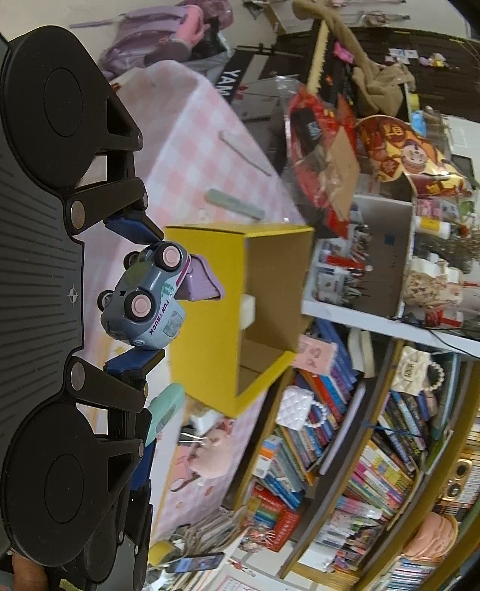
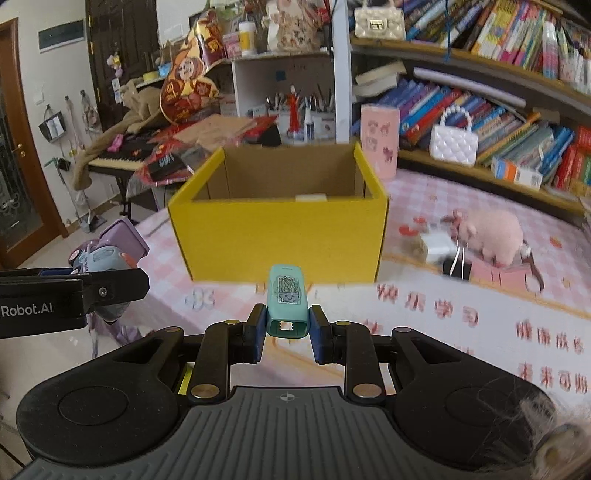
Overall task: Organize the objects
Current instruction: 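Carry the car and mint-green eraser with both tools over the yellow box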
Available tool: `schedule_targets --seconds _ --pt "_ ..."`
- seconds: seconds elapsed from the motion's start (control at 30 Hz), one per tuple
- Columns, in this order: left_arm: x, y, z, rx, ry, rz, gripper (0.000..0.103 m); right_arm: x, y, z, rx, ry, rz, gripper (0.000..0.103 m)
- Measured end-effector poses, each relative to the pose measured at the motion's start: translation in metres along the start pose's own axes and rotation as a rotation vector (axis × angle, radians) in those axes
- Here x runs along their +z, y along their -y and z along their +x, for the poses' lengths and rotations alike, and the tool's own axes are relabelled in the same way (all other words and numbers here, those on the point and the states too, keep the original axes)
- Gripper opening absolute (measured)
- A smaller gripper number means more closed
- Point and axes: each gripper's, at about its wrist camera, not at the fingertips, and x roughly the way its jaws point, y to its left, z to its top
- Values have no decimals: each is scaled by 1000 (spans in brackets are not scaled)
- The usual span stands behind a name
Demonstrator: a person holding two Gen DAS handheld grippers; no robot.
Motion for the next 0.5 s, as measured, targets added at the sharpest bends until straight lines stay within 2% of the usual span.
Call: schedule_targets --seconds 0.27,0.5 --pt "41 -3 21 17 83 -6 60 52 5 17 25 86 -27 22" --pt "72 2 48 41 118 -4 60 95 15 55 55 115 -58 23"
